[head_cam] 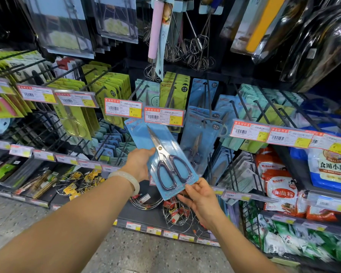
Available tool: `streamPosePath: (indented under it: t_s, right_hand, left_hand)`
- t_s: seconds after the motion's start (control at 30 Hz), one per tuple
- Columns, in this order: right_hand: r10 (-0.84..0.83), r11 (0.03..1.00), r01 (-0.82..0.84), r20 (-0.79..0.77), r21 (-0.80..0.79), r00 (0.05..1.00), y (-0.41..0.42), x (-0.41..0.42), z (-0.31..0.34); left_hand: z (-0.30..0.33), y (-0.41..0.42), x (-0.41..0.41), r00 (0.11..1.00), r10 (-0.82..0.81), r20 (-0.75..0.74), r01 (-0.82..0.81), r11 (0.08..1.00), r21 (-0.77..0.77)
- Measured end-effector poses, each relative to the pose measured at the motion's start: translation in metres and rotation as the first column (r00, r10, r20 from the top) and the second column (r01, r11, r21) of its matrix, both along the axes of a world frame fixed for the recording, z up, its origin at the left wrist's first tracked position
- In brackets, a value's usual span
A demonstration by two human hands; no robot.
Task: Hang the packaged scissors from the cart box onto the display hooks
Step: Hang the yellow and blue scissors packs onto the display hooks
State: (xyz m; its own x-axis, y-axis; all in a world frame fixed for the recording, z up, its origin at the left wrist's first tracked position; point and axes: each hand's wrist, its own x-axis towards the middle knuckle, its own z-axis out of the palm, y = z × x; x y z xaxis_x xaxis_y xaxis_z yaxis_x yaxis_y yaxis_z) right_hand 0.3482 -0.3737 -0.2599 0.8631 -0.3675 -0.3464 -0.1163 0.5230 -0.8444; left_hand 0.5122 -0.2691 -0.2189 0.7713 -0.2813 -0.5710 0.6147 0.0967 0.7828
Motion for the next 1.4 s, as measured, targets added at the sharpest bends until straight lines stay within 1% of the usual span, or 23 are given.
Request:
streamPosePath:
  t_s: [0.1,0.2,0.27,0.33,0.4,0.47,0.57,0.6,0.67,0.73,0.8,0.9,1.03,1.23,1.33,1.4]
  right_hand:
    - [0.004,1.000,-0.004,-0.012,0.024,1.000,0.002,-0.001,-0.005]
    - [0.040,0.997,-0.037,-0.056,0.061,0.998,0.000,-0.004,-0.006]
    - [0.062,0.995,-0.055,-0.081,0.085,0.995,-0.006,-0.005,-0.005]
    - [0.030,0.996,-0.022,-0.103,0.084,0.994,-0.013,-0.002,0.001]
    - [-0.013,1.000,0.014,-0.130,0.008,0.991,-0.020,0.002,0.006]
    - [-0.035,0.994,0.019,-0.156,-0.105,0.987,-0.023,0.008,0.011]
    - [-0.115,0.954,0.058,-0.178,-0.294,0.977,-0.027,0.014,0.012]
    - [-0.148,0.943,0.089,-0.166,-0.320,0.975,-0.029,0.014,0.012]
    - [-0.184,0.942,0.140,-0.124,-0.304,0.975,-0.032,0.012,0.011]
    - [-0.180,0.943,0.142,-0.101,-0.302,0.979,-0.034,0.010,0.012]
    - [-0.163,0.931,0.124,-0.088,-0.342,0.983,-0.036,0.008,0.012]
    - [-0.168,0.903,0.121,-0.081,-0.412,0.982,-0.040,0.008,0.012]
    - [-0.236,0.914,0.197,-0.070,-0.353,0.969,-0.050,0.013,0.012]
    - [-0.275,0.890,0.212,-0.104,-0.404,0.956,-0.060,0.018,0.010]
    - [-0.321,0.869,0.240,-0.123,-0.434,0.939,-0.066,0.021,0.010]
    - [-0.336,0.855,0.239,-0.142,-0.460,0.931,-0.071,0.024,0.009]
  left_hand:
    - [0.000,0.001,0.001,0.999,-0.025,0.038,0.022,0.997,0.075]
    - [0.001,0.000,-0.001,0.994,-0.068,0.087,0.054,0.986,0.159]
    - [0.000,-0.001,-0.005,0.991,-0.087,0.105,0.072,0.987,0.141]
    - [-0.005,0.000,-0.008,0.984,-0.126,0.130,0.108,0.985,0.133]
    - [-0.012,-0.001,-0.017,0.974,-0.182,0.132,0.158,0.973,0.169]
    - [-0.020,-0.002,-0.029,0.962,-0.241,0.126,0.213,0.955,0.207]
    - [-0.029,-0.008,-0.047,0.934,-0.328,0.141,0.296,0.932,0.210]
    - [-0.030,-0.010,-0.050,0.929,-0.342,0.142,0.310,0.928,0.208]
    - [-0.029,-0.013,-0.052,0.920,-0.364,0.147,0.329,0.919,0.219]
    - [-0.028,-0.016,-0.048,0.897,-0.406,0.172,0.361,0.901,0.242]
    - [-0.023,-0.018,-0.047,0.880,-0.431,0.197,0.381,0.891,0.248]
    - [-0.020,-0.025,-0.046,0.881,-0.407,0.241,0.357,0.906,0.225]
    - [-0.016,-0.032,-0.041,0.912,-0.308,0.269,0.268,0.947,0.176]
    - [-0.023,-0.040,-0.036,0.906,-0.318,0.280,0.249,0.935,0.253]
    - [-0.020,-0.048,-0.036,0.889,-0.328,0.320,0.242,0.929,0.279]
    - [-0.017,-0.052,-0.036,0.872,-0.346,0.347,0.233,0.916,0.327]
